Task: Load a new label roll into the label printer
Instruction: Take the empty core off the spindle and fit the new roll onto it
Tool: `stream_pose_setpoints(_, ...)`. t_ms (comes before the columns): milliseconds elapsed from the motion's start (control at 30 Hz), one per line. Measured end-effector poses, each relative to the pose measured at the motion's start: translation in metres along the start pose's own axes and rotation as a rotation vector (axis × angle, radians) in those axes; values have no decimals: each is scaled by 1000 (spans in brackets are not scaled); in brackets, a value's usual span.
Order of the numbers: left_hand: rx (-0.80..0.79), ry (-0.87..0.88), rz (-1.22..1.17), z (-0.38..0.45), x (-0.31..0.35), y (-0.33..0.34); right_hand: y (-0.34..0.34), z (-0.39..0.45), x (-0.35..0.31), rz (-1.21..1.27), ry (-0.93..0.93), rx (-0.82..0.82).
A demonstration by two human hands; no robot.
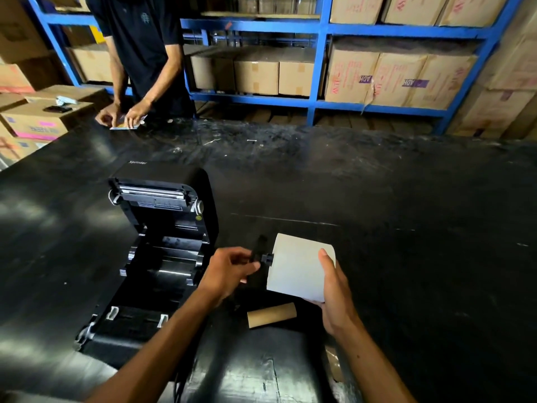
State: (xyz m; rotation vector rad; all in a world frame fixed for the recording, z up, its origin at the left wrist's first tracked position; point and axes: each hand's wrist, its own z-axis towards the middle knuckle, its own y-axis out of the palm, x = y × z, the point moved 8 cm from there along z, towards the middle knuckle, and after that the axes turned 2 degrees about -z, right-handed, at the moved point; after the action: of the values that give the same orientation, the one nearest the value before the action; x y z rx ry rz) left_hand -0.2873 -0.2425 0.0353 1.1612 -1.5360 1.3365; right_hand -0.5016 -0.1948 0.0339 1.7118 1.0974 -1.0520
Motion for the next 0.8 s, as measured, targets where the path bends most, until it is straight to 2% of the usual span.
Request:
stream_pose_setpoints(133,13,113,-85,-33,24,-1,5,-6,-1,2,-3,-27)
stream_pose_setpoints(300,104,279,124,-61,38,-15,20,-16,0,-42,-57,-82)
stream_pose_setpoints(533,77,323,253,-82,37,-46,54,-43,0,-125,-166,-115)
stream_pose_setpoints(633,78,210,93,-83,26,-68,73,-52,1,-124,-181,-110)
stream_pose_setpoints(800,2,-124,-455,-82,12,-106,125,-63,0,-118,-246,-122)
